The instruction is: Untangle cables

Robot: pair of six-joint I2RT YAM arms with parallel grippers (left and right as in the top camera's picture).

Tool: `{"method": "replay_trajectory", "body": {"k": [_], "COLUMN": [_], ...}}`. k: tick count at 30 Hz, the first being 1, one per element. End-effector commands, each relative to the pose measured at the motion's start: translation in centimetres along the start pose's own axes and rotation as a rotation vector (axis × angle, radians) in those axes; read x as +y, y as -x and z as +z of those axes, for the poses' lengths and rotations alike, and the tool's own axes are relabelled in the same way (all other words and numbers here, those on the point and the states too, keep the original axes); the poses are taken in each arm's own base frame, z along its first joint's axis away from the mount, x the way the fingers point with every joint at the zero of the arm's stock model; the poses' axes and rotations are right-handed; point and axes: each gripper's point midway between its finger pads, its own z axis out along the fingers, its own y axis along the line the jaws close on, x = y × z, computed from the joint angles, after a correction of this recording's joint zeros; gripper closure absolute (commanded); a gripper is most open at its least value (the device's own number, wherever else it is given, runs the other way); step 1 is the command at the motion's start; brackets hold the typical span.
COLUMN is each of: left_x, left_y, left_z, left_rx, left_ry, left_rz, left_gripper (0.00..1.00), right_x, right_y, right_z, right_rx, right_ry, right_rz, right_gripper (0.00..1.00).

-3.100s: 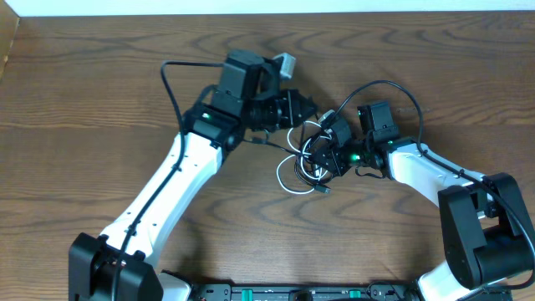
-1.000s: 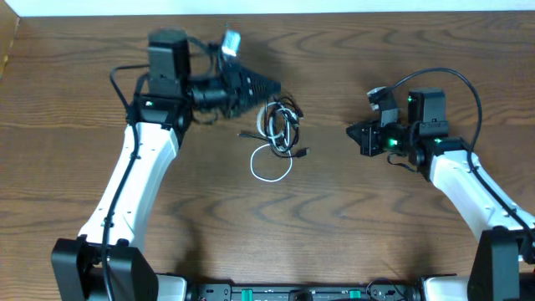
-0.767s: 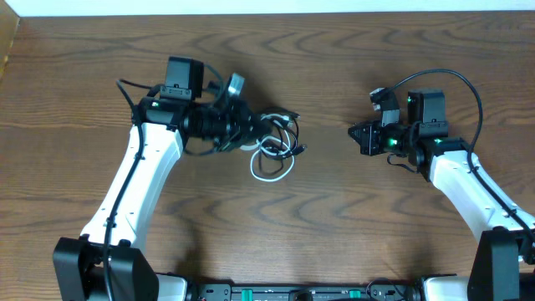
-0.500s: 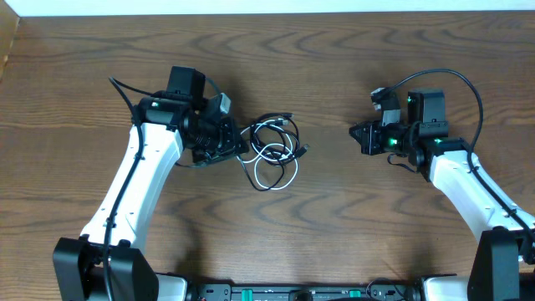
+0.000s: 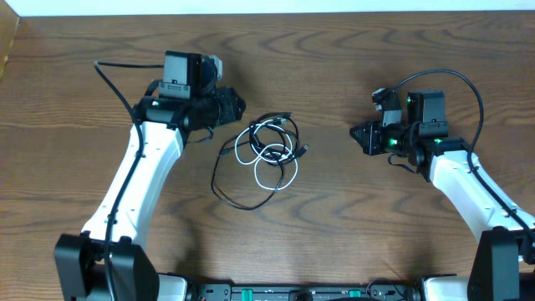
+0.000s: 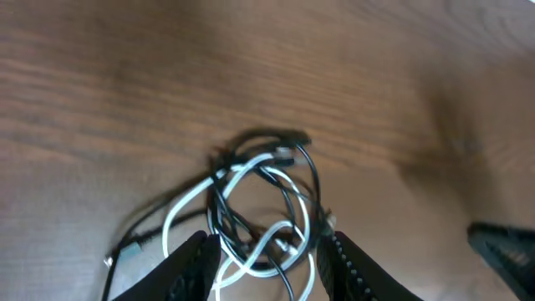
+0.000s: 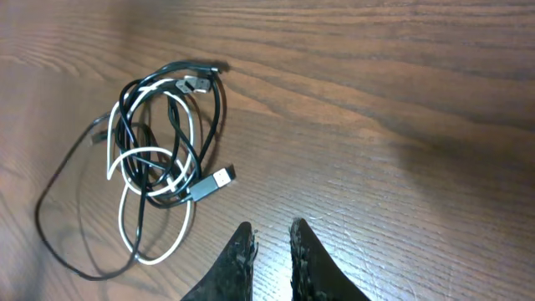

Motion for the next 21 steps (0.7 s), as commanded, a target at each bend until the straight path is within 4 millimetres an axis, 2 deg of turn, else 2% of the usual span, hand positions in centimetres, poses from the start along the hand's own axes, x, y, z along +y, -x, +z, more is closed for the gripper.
{"method": "replay_trajectory", "body": {"k": [1,6,12,19,21], "left_x": [2.3,3.6,3.2,4.6,5.0], "left_y": [0.1,-2.2,-4.8,-5.8,-6.0], "left_z": [2.3,6.2,10.4,12.2,12.5], "left_rx": [0.018,0.124,0.202,0.200,0.201], "left_ry": [0.085,0.121,0.140,0.241,0.259], "left_rz": [-0.053,-0.136,-0.146,-0.167,-0.169], "left_gripper": [0.57,0.61,0.65,0.69,0.75], "right_x": [0.2,0.3,0.2,0.5,0.5], "right_y": [0.5,0.6,0.4,-0.1,-0.2], "right_z": [-0.3,-0.3,-0.3,-0.1,0.0], "right_rx": [-0.013,-0.016,-0.009,0.013,0.016], "right_ry": [0.001,0.002,0.001,0.003,-0.003], "right_rz": [-0.004,-0.006,-0.002,0.000,-0.008], "right_gripper": [0.88,0.87,0.84,0.78,0.77]}}
